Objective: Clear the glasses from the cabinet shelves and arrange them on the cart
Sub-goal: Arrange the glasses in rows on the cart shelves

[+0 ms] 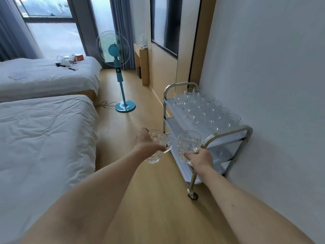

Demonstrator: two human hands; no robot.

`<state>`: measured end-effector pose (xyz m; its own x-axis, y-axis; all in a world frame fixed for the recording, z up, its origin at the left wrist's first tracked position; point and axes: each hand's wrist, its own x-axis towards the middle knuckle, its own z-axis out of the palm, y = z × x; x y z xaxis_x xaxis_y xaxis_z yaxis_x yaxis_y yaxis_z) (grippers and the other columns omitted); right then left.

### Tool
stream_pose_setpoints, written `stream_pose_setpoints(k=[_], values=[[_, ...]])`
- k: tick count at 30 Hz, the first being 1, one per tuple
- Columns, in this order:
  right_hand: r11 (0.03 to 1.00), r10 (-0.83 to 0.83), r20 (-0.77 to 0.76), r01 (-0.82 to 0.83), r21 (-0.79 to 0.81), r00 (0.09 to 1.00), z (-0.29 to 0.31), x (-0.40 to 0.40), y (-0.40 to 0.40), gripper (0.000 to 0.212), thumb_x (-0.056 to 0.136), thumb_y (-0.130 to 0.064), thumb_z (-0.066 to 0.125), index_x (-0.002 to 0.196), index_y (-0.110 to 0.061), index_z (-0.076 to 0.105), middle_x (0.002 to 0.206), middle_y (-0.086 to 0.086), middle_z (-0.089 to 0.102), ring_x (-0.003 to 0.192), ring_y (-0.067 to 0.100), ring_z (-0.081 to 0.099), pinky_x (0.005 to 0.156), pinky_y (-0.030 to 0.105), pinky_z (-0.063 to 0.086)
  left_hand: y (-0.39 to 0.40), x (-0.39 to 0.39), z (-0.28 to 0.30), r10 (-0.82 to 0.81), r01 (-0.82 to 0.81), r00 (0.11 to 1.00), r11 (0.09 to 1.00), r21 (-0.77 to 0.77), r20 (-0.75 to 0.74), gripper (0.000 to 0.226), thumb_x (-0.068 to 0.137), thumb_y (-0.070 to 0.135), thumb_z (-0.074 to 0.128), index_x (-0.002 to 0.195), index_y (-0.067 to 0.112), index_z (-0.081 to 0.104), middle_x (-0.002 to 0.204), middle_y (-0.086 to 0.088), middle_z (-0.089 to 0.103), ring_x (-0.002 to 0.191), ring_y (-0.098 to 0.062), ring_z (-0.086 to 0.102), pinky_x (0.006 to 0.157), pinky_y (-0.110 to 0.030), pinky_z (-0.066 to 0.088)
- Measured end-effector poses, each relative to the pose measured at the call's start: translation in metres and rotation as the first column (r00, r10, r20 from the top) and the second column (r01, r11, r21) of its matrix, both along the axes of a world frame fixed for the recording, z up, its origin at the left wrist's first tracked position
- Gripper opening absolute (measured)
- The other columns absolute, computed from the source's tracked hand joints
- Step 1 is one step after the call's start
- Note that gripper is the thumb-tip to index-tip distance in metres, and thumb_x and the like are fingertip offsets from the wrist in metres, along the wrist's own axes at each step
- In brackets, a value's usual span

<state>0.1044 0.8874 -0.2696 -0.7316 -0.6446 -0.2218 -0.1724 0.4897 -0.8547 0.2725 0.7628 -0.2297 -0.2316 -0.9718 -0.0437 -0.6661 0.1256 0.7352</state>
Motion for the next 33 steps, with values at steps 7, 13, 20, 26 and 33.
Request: stream_pose_setpoints(k=[7,13,20,26,33], values=[[0.991,-0.126,0.005,0.125,0.047,0.992,-0.015,-0.006,-0.062,0.035,0.084,-0.028,0.081,0.066,-0.014,0.054,0.066,0.002,0.061,0.065,0.019,0.058,0.062,0.033,0.050,-0.081,-0.024,-0.009,-0.134,0.133,0.989,0.991,0.020,0.063,0.109,0.038,0.053,0.094,0.130,0.017,0.048,0.122,-0.002,0.056,0.116,-0.024,0.052,0.100,-0.043,0.049],[0.979,-0.198,-0.018,0.198,0.054,0.980,-0.034,-0.044,-0.118,0.040,0.083,-0.029,0.081,0.062,-0.017,0.049,0.054,-0.003,0.053,0.052,0.014,0.049,0.050,0.025,0.039,-0.149,-0.065,-0.025,-0.242,0.240,0.968,0.970,0.039,0.066,0.102,0.044,0.049,0.095,0.128,0.015,0.048,0.121,0.000,0.053,0.116,-0.022,0.047,0.099,-0.040,0.047],[0.946,-0.322,0.029,0.321,0.039,0.946,-0.065,-0.106,-0.194,0.045,0.082,-0.033,0.080,0.058,-0.020,0.045,0.052,-0.005,0.050,0.050,0.016,0.045,0.050,0.026,0.035,-0.222,-0.133,-0.045,-0.384,0.375,0.910,0.923,0.084,0.157,0.102,0.049,0.041,0.096,0.133,0.015,0.045,0.121,0.001,0.050,0.119,-0.023,0.048,0.104,-0.043,0.046],[0.914,-0.404,0.075,0.401,0.057,0.912,-0.083,-0.155,-0.241,0.048,0.083,-0.027,0.080,0.063,-0.018,0.037,0.057,-0.003,0.041,0.054,0.015,0.034,0.050,0.027,0.030,-0.278,-0.203,-0.062,-0.517,0.515,0.804,0.852,0.090,0.294,0.098,0.052,0.046,0.094,0.132,0.017,0.045,0.126,0.000,0.055,0.120,-0.022,0.049,0.101,-0.037,0.045],[0.858,-0.511,0.075,0.503,0.107,0.856,-0.107,-0.186,-0.253,0.048,0.085,-0.028,0.079,0.063,-0.017,0.038,0.057,-0.001,0.041,0.054,0.017,0.036,0.055,0.030,0.033,-0.307,-0.274,-0.085,-0.685,0.677,0.670,0.722,0.143,0.287,0.118,0.053,0.039,0.095,0.149,0.021,0.030,0.136,-0.007,0.052,0.128,-0.027,0.047,0.103,-0.041,0.046]])
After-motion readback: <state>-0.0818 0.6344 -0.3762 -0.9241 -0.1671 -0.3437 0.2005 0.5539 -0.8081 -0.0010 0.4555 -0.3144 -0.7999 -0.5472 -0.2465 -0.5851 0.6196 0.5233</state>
